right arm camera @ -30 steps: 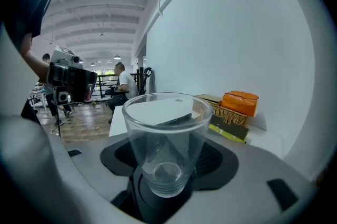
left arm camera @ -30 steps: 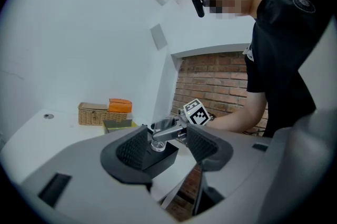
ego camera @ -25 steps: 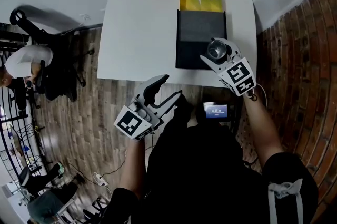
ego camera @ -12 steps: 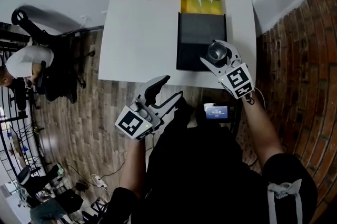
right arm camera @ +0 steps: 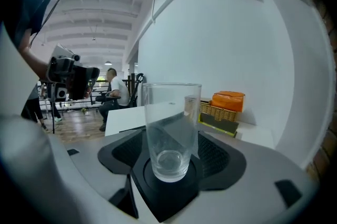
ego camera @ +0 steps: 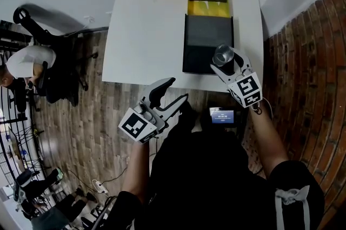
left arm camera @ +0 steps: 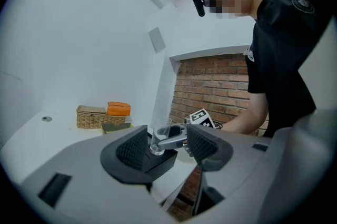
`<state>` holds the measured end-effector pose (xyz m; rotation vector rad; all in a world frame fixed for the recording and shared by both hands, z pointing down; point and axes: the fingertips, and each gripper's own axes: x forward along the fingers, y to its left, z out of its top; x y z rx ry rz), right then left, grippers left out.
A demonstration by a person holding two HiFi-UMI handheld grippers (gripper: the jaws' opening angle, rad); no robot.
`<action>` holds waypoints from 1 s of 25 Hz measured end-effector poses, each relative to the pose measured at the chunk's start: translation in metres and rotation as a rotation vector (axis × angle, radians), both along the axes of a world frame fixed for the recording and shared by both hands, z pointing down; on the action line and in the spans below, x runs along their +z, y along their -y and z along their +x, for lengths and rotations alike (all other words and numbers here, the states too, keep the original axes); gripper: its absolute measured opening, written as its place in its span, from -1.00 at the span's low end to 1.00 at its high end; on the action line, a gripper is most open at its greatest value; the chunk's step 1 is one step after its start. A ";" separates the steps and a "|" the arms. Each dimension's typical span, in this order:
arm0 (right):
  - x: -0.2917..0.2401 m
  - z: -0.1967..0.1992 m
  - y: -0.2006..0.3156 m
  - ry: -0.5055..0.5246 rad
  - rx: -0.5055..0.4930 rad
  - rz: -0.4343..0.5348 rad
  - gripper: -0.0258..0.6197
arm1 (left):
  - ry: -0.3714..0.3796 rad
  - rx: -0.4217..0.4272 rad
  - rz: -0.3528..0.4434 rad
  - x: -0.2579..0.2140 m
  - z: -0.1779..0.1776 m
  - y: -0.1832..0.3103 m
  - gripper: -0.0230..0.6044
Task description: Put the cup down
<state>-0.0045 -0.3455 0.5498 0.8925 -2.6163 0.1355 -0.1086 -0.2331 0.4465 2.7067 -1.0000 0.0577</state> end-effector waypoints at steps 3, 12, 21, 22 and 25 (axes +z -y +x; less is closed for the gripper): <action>0.004 0.012 -0.007 -0.009 0.019 -0.022 0.08 | 0.000 0.003 0.003 -0.001 0.000 0.000 -0.19; 0.004 0.051 -0.026 0.032 0.125 -0.078 0.08 | -0.010 0.034 0.015 0.001 0.003 0.000 -0.19; -0.043 0.076 -0.035 0.278 0.267 -0.121 0.08 | -0.004 0.095 0.022 0.004 0.010 -0.001 -0.19; -0.048 0.076 -0.035 0.297 0.271 -0.120 0.08 | -0.017 0.100 0.035 0.000 0.013 0.001 -0.19; -0.066 0.076 -0.039 0.350 0.279 -0.116 0.08 | -0.034 0.133 0.055 -0.006 0.021 0.004 -0.19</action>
